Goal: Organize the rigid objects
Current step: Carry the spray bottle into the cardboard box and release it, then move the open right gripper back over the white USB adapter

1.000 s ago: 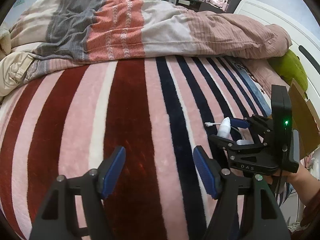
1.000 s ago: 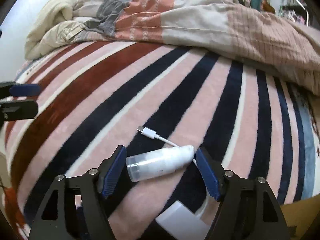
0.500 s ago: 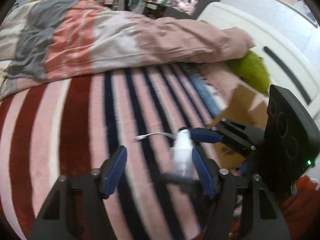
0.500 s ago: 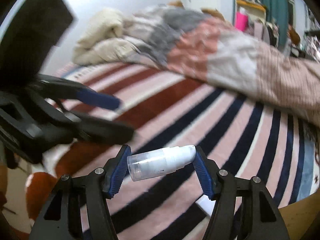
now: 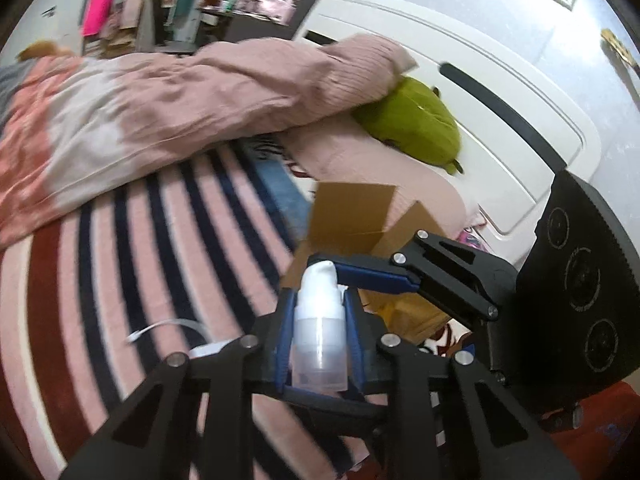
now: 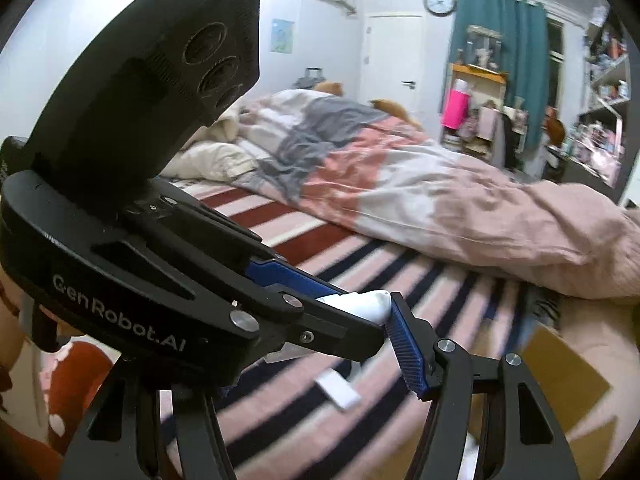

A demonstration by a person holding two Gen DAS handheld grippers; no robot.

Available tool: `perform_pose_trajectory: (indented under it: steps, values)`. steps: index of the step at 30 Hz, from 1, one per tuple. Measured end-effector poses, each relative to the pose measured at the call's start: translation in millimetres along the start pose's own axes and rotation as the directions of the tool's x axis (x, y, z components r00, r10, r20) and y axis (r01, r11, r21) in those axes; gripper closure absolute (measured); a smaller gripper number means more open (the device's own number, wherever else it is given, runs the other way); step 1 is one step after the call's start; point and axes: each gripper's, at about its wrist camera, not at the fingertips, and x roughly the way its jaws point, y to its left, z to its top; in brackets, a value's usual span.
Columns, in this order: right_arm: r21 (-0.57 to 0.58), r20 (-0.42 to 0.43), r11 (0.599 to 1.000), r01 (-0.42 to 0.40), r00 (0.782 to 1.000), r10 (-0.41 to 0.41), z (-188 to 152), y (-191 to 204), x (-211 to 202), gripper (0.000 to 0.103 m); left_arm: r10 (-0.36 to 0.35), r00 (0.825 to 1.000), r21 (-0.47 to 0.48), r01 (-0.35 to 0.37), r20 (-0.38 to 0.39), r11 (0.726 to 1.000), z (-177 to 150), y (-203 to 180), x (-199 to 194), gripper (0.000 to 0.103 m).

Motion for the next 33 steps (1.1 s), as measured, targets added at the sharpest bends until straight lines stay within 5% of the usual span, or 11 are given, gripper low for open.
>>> perform_pose_trajectory:
  steps: [11, 16, 18, 22, 29, 33]
  values:
    - [0.128, -0.142, 0.979, 0.156, 0.980, -0.137, -42, -92, -37, 0.043, -0.077, 0.985, 0.067, 0.089, -0.155, 0.994, 34, -59, 99, 0.082]
    - [0.204, -0.194, 0.965, 0.166, 0.973, -0.126, -55, -113, -36, 0.043, -0.067, 0.982, 0.077, 0.082, -0.179, 0.994, 35, -63, 111, 0.075]
    - [0.244, -0.224, 0.956, 0.166, 0.968, -0.111, -60, -118, -36, 0.040, -0.048, 0.985, 0.085, 0.063, -0.165, 0.994, 34, -62, 106, 0.062]
    - [0.279, -0.220, 0.947, 0.158, 0.971, -0.097, -60, -116, -42, 0.013, -0.015, 0.996, 0.084, 0.023, -0.093, 0.996, 32, -51, 76, 0.048]
    - [0.233, -0.169, 0.967, 0.099, 0.984, -0.060, -37, -85, -41, 0.004, 0.129, 0.990, 0.018, -0.130, 0.049, 0.991, 12, -8, -5, 0.037]
    - [0.181, -0.153, 0.981, 0.062, 0.988, -0.034, -14, -54, -27, 0.004, 0.248, 0.962, -0.060, -0.242, 0.113, 0.968, -13, 34, -51, 0.035]
